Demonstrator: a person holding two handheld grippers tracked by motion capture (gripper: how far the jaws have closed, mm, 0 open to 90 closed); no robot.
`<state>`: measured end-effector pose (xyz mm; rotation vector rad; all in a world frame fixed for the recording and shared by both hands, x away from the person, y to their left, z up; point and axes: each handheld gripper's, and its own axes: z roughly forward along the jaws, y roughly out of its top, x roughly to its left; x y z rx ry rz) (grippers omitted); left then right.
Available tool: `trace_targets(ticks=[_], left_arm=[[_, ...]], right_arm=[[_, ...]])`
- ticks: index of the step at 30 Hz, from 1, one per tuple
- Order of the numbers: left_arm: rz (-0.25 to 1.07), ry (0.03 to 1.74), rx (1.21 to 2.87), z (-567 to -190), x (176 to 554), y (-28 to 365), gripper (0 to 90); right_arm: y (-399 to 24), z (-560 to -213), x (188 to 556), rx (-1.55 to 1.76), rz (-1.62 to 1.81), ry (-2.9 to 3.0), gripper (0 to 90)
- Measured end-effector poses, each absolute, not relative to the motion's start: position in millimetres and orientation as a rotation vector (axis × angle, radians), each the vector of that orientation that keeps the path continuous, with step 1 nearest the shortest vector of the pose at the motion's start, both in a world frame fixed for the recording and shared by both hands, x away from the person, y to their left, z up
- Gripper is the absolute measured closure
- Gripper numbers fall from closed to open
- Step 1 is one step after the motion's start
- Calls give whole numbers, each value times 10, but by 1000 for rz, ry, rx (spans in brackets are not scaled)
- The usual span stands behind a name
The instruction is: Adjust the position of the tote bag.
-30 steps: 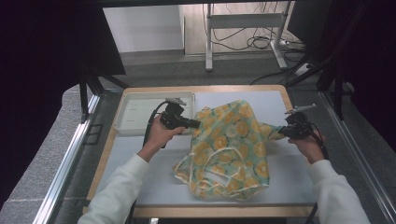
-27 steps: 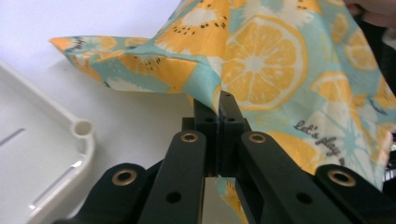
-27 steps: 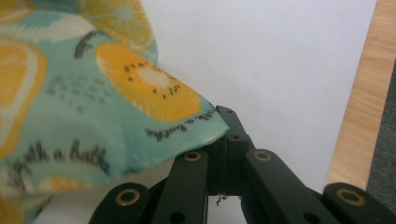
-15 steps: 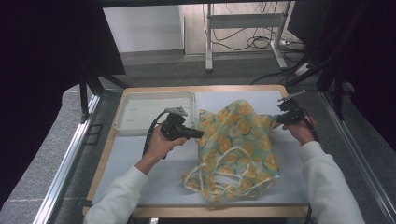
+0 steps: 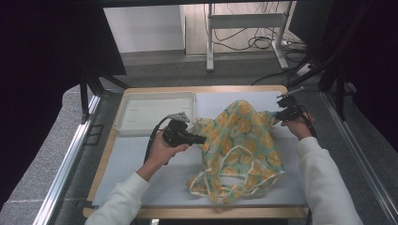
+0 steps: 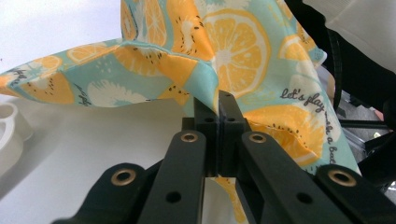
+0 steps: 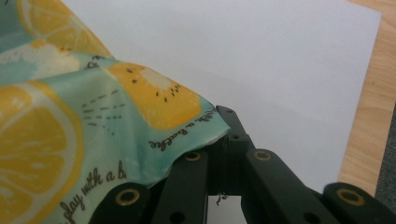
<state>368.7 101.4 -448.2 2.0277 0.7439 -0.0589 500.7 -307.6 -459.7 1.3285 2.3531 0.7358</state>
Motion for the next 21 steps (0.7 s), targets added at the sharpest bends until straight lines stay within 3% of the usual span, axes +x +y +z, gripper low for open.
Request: trace_targets(ticks=[21], left_arm=[[-34, 814, 2045, -4667, 3803, 998, 893]], right_arm=[[-3202, -4734, 4835, 1334, 759, 2369, 887]])
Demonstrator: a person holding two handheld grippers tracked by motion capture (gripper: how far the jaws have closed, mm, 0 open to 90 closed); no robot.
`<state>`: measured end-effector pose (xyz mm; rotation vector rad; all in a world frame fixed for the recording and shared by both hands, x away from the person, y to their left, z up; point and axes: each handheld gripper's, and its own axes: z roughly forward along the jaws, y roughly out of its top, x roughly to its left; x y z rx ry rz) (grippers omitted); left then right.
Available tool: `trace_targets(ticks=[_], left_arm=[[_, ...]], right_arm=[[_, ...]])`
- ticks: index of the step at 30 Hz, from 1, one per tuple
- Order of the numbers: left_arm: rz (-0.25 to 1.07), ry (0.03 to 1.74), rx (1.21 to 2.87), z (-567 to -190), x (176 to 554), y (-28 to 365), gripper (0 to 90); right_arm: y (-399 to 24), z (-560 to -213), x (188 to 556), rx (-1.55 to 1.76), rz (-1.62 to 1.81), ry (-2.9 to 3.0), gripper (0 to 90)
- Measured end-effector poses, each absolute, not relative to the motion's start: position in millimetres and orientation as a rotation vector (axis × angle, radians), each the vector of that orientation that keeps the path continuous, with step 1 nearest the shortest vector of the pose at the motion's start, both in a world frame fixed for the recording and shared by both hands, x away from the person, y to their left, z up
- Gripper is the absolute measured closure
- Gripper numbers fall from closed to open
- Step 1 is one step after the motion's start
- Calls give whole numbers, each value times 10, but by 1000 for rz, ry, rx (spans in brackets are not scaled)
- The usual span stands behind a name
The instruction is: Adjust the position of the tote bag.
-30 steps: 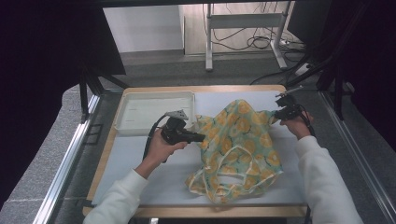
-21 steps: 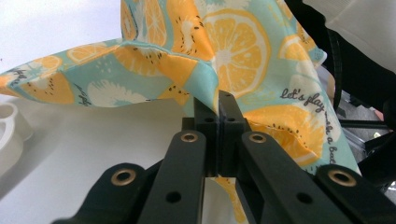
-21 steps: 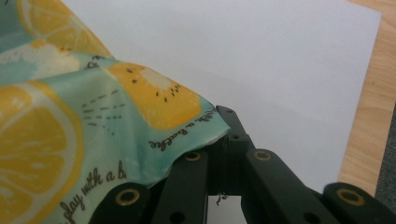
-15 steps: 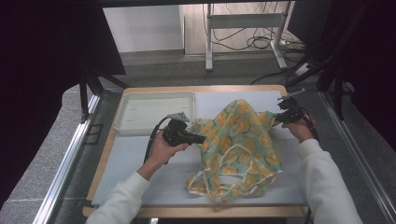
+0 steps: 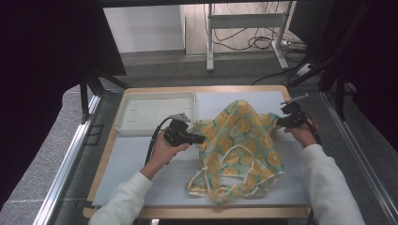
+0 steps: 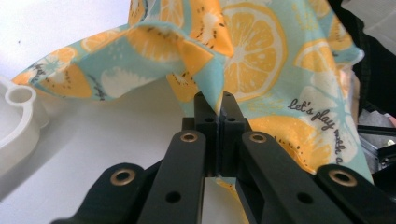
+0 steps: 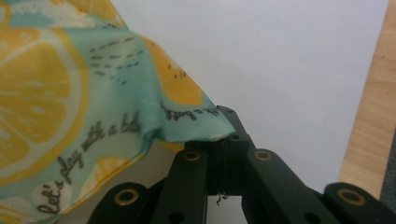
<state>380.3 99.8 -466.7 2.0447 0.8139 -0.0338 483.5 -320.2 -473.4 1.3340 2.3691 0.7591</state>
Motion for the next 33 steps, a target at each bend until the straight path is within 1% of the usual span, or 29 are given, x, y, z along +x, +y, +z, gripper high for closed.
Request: trace_targets(ticks=[3, 4, 5, 6, 7, 8, 10, 12, 14, 17, 19, 21, 23, 26, 27, 28, 33], left_arm=[[-24, 826, 2046, -4686, 3815, 992, 889], [-18, 829, 2045, -4684, 3818, 993, 888], [-11, 832, 2043, -4683, 3824, 996, 887], [-8, 834, 2045, -4679, 3835, 1004, 887], [-8, 840, 2037, -4679, 3845, 1012, 887], [-8, 843, 2033, -4680, 3856, 1023, 887], [-2, 855, 2027, -4693, 3875, 1043, 886], [4, 865, 2021, -4702, 3887, 1055, 881], [11, 876, 2013, -4709, 3900, 1066, 876], [15, 885, 2005, -4724, 3924, 1073, 861], [7, 882, 1989, -4732, 3932, 1078, 832], [6, 878, 1962, -4718, 3920, 1091, 762], [28, 868, 1953, -4683, 3889, 1103, 707], [78, 870, 1942, -4626, 3828, 1130, 587], [84, 873, 1931, -4609, 3807, 1147, 560], [88, 876, 1925, -4590, 3787, 1160, 534], [90, 874, 1910, -4500, 3690, 1212, 468]], right_arm=[[-3217, -4763, 4822, 1347, 772, 2363, 869], [-3224, -4757, 4816, 1346, 773, 2358, 844], [-3237, -4722, 4797, 1337, 776, 2343, 795], [-3237, -4722, 4797, 1337, 776, 2343, 795], [-3243, -4696, 4784, 1331, 776, 2330, 750], [-3250, -4665, 4766, 1324, 775, 2309, 679], [-3273, -4590, 4715, 1330, 792, 2265, 588], [-3292, -4543, 4666, 1331, 797, 2247, 535], [-3320, -4495, 4597, 1327, 800, 2235, 503], [-3372, -4421, 4461, 1325, 843, 2215, 497], [-3402, -4386, 4361, 1321, 860, 2210, 491], [-3421, -4358, 4245, 1316, 881, 2217, 486], [-3420, -4340, 4155, 1307, 896, 2226, 481], [-3390, -4307, 3994, 1301, 931, 2246, 473], [-3378, -4300, 3956, 1293, 940, 2249, 471], [-3362, -4291, 3910, 1285, 949, 2251, 467], [-3299, -4285, 3722, 1243, 1010, 2263, 452]])
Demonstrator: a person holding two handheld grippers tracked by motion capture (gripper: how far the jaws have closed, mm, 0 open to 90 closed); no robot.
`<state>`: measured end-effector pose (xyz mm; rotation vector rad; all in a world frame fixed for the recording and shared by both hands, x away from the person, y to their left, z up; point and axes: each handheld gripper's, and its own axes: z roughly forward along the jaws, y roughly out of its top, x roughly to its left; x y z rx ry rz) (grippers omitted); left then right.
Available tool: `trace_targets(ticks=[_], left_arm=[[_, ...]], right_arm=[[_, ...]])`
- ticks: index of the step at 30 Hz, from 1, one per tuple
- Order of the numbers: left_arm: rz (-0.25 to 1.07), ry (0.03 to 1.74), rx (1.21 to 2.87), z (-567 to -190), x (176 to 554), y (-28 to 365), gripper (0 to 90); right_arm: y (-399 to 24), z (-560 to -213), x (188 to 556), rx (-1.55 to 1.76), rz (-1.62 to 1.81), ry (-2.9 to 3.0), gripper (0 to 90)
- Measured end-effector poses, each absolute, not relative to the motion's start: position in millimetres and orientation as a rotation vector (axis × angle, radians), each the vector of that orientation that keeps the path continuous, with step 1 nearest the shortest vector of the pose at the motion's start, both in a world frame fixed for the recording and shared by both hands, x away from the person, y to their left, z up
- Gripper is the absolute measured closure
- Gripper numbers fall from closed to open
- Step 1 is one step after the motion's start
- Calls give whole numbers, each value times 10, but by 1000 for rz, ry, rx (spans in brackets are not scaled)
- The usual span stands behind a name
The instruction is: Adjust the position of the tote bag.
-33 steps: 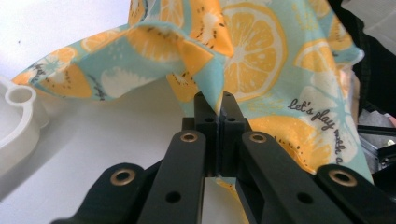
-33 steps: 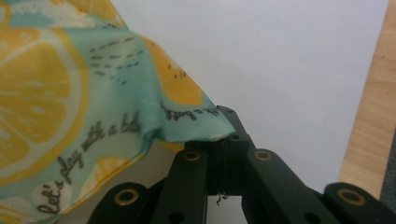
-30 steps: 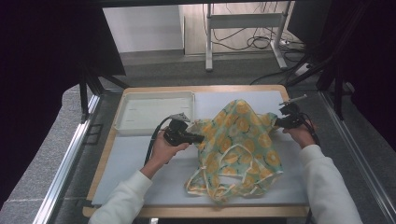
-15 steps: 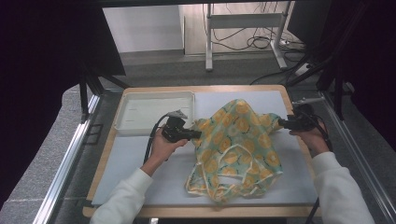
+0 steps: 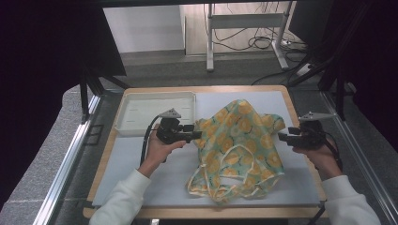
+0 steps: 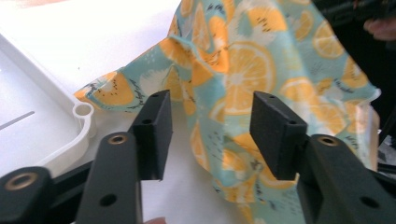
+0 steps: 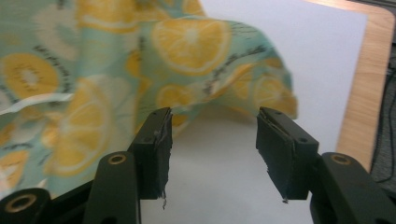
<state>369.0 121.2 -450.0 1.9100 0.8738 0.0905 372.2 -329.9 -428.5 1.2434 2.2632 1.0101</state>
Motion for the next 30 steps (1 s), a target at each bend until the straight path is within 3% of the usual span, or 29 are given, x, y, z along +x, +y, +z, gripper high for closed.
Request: trace_targets(ticks=[19, 25, 27, 30], left_arm=[[-22, 811, 1955, -4603, 3251, 1199, 400], [-18, 797, 1999, -4651, 3163, 1095, 386], [-7, 808, 2019, -4669, 3159, 1045, 404], [1, 809, 2044, -4715, 3165, 992, 498]], right_arm=[[-3213, -4337, 3064, 1214, 1138, 2275, 409], [-3087, -4425, 3036, 1205, 1102, 2327, 406], [-3038, -4477, 3052, 1202, 1072, 2348, 407], [-2980, -4568, 3068, 1184, 1019, 2371, 445]])
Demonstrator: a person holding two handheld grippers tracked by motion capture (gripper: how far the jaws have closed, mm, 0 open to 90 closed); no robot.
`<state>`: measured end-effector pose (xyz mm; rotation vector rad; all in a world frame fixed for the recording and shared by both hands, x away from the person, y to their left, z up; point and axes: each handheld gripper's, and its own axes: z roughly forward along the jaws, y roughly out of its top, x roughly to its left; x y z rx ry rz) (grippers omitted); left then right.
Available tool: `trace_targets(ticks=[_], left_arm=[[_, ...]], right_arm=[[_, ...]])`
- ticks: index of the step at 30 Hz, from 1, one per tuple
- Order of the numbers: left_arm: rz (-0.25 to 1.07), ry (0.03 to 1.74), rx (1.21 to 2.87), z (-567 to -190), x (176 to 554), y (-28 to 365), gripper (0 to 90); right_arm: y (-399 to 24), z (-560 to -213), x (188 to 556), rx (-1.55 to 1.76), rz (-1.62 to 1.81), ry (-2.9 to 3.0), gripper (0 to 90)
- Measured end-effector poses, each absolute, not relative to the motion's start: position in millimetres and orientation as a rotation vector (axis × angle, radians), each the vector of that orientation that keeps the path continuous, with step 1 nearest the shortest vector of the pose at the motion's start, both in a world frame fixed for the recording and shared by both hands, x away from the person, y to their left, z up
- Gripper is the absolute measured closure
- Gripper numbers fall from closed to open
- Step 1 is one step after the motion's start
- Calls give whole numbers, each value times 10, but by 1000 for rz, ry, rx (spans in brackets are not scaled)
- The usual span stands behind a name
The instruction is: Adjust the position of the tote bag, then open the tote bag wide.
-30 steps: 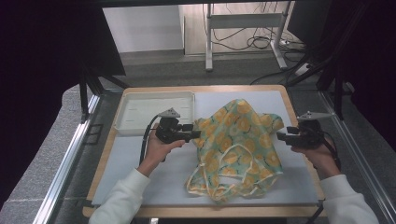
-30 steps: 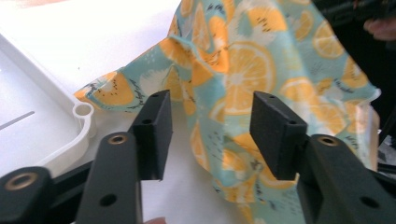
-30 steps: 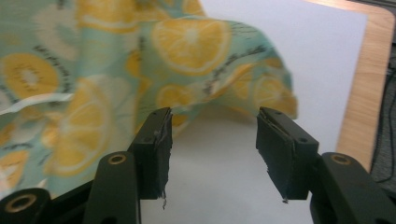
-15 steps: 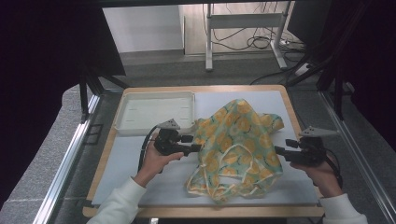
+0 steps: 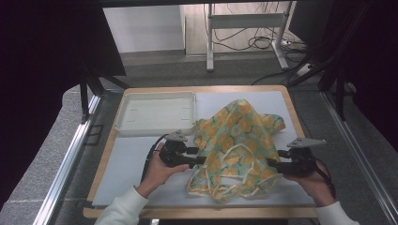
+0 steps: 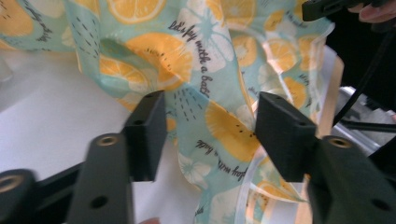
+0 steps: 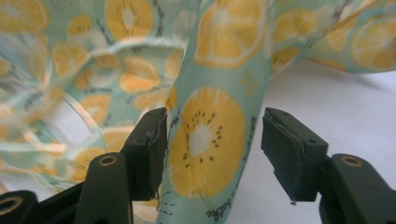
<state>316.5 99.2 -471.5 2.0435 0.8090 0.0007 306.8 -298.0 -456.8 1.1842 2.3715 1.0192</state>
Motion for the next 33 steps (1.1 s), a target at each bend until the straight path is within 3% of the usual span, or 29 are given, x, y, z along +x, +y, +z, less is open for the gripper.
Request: trace_targets(ticks=[6, 10, 28, 33], left_arm=[[-52, 801, 2075, -4807, 3216, 953, 796], [-72, 799, 2089, -4845, 3220, 953, 877], [-132, 790, 2083, -4976, 3069, 918, 898], [-155, 776, 2093, -5022, 3002, 865, 899]], right_arm=[[-2989, -4683, 3070, 1175, 1020, 2419, 758], [-3028, -4673, 3034, 1151, 1049, 2423, 870], [-3159, -4796, 2826, 1171, 1058, 2439, 849], [-3217, -4805, 2756, 1159, 1079, 2460, 882]])
